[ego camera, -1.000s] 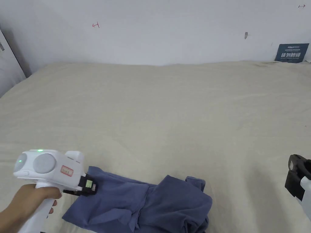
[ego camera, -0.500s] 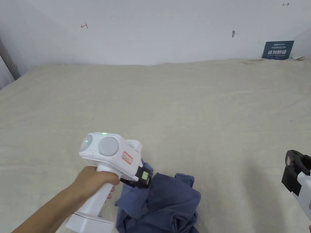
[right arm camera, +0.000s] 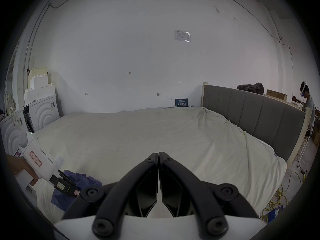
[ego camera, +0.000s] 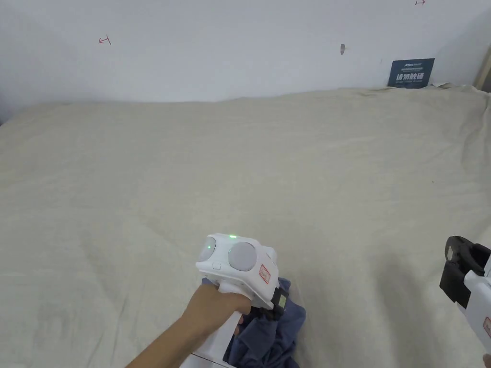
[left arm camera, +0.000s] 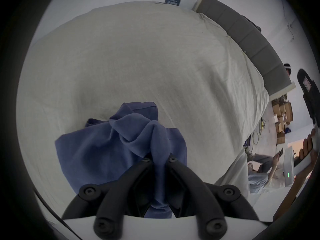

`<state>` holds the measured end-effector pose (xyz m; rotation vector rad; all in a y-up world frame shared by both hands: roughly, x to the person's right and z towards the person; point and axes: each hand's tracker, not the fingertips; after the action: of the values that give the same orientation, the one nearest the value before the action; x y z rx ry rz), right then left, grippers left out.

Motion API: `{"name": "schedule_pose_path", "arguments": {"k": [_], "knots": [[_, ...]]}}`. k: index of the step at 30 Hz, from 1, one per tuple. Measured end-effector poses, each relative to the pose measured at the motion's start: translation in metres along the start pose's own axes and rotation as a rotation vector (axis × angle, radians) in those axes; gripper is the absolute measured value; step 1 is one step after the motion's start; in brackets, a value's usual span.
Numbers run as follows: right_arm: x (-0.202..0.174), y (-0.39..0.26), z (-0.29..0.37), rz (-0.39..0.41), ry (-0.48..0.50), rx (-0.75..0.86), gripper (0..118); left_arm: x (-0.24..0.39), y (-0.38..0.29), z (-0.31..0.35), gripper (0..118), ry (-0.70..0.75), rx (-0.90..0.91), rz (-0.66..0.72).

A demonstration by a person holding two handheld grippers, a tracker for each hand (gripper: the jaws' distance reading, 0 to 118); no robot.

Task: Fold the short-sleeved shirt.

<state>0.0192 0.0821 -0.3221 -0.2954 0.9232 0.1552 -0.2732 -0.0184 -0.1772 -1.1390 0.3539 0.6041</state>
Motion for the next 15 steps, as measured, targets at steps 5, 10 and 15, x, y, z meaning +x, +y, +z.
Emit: {"name": "schedule_pose_path", "arguments": {"k": [5, 10, 15], "knots": [[0.001, -0.002, -0.001, 0.002, -0.006, -0.006, 0, 0.0, -0.002, 0.003, 19, -0.021, 0.017, 0.011], [-0.003, 0.0, -0.001, 0.008, 0.0, -0.008, 0, -0.008, 0.004, 0.015, 112, -0.162, 0.056, 0.098], [-0.005, 0.001, -0.002, 0.014, 0.007, -0.007, 0, -0.01, -0.006, 0.055, 118, -0.201, 0.204, 0.108]]}}
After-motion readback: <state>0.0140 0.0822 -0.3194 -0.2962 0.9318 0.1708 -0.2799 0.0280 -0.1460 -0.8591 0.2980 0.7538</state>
